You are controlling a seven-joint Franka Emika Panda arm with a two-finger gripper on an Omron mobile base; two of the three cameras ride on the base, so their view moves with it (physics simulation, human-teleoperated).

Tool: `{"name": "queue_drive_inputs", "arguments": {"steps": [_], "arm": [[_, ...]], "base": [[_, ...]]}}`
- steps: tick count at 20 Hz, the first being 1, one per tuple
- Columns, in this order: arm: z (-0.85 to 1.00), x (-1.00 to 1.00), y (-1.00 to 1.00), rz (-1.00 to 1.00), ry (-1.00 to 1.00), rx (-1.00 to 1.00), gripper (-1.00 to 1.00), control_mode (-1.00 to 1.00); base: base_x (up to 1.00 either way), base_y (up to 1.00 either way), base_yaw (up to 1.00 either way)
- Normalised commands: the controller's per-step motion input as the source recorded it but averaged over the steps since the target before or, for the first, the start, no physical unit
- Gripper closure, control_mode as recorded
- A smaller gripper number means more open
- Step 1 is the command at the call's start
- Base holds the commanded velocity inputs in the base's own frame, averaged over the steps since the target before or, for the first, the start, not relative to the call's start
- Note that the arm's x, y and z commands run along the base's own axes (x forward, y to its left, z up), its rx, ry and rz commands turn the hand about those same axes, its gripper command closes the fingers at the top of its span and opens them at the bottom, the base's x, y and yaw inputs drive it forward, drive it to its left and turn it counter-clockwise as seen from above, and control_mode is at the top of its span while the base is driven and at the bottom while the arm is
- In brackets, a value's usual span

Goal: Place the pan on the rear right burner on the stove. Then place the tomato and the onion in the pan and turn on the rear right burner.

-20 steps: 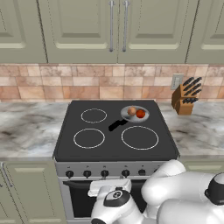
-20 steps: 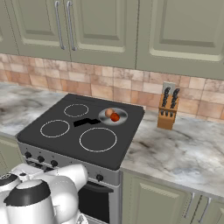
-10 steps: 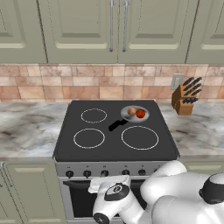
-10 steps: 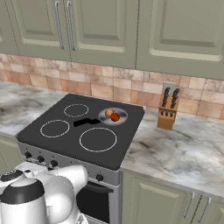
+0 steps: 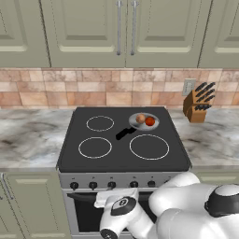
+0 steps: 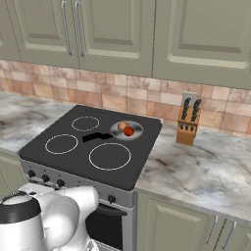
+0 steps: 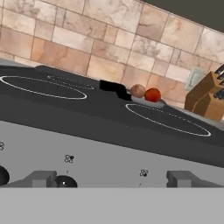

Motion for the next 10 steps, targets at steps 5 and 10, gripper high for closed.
{"name": "queue_drive_inputs", "arguments": {"steps": [5,10], "arm": [[-0.14,0.11,-0.18,0.06,0.00,0.00,-1.00,-1.00],[-0.17,0.25,-0.07,0.06,0.00,0.00,-1.00,-1.00]], "base": [[0.00,0.00,0.00],[0.00,0.00,0.00]]}}
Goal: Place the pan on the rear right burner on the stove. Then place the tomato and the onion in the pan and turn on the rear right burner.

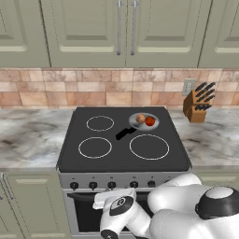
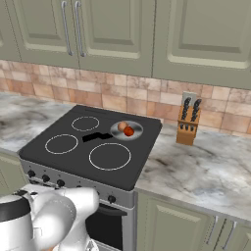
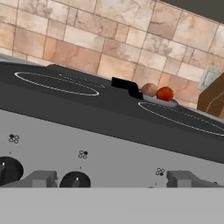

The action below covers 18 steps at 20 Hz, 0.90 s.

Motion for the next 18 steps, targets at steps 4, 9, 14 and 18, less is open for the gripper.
{"name": "queue_drive_inputs", "arguments": {"steps": [4,9,14,18], "arm": [[-0.15,0.28,-0.16,0.06,0.00,0.00,-1.00,-1.00],[-0.17,0.11,-0.24,0.04,0.00,0.00,-1.00,-1.00],[-0.23,0.03,-0.22,0.00,0.00,0.01,-1.00,-1.00],[-0.17,0.19,-0.06,0.00,-0.02,0.00,-1.00,-1.00]], "base": [[0.00,0.00,0.00],[0.00,0.00,0.00],[0.00,0.00,0.00],[0.00,0.00,0.00]]}}
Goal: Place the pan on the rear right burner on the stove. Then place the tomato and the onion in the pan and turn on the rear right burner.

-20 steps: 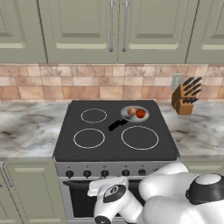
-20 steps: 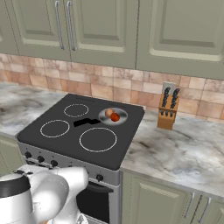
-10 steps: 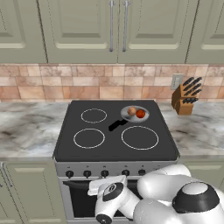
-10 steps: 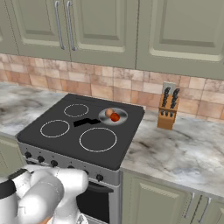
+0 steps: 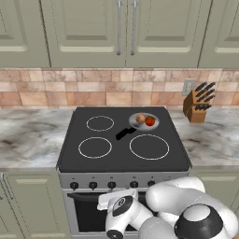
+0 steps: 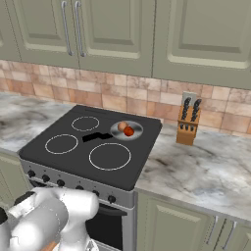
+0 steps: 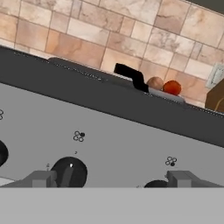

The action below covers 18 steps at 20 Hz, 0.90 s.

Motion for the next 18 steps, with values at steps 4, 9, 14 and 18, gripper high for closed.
{"name": "queue_drive_inputs", "arguments": {"steps": [4,9,14,18], "arm": [[-0.12,0.32,0.00,0.00,-0.04,0.00,-1.00,-1.00],[-0.18,0.31,0.00,0.00,-0.04,0.00,-1.00,-1.00],[-0.24,0.30,0.00,0.00,-0.03,0.00,-1.00,-1.00],[-0.33,0.32,0.00,0.00,-0.02,0.00,-1.00,-1.00]], "base": [[0.00,0.00,0.00],[0.00,0.00,0.00],[0.00,0.00,0.00],[0.00,0.00,0.00]]}}
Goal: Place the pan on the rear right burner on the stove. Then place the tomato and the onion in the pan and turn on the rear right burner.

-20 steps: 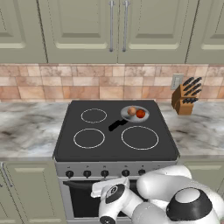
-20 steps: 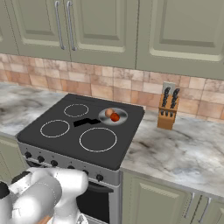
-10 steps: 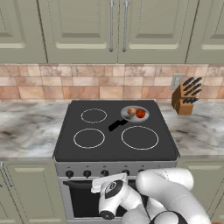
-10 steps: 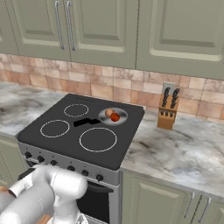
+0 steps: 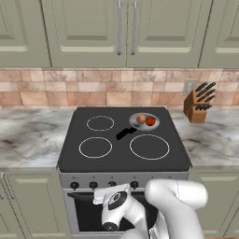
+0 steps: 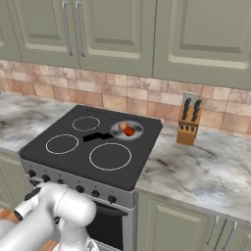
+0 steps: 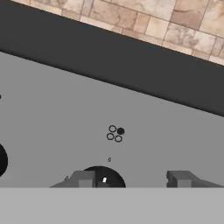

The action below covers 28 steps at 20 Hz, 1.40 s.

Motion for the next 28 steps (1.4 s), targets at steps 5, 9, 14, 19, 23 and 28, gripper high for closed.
{"name": "queue_drive_inputs", "arguments": {"steps": [5,9,14,19,23,28], "arm": [[-0.42,0.26,0.00,0.00,-0.02,0.00,-1.00,-1.00],[-0.35,0.12,0.00,0.00,-0.02,0.00,-1.00,-1.00],[-0.25,0.24,0.00,0.01,0.00,0.00,1.00,-1.00],[-0.21,0.33,-0.01,0.01,0.00,0.00,1.00,-1.00],[-0.21,0.17,-0.19,0.04,-0.03,0.00,1.00,-1.00],[-0.17,0.09,-0.29,0.07,-0.06,0.02,1.00,-1.00]], "base": [[0.00,0.00,0.00],[0.00,0.00,0.00],[0.00,0.00,0.00],[0.00,0.00,0.00],[0.00,0.00,0.00],[0.00,0.00,0.00]]}}
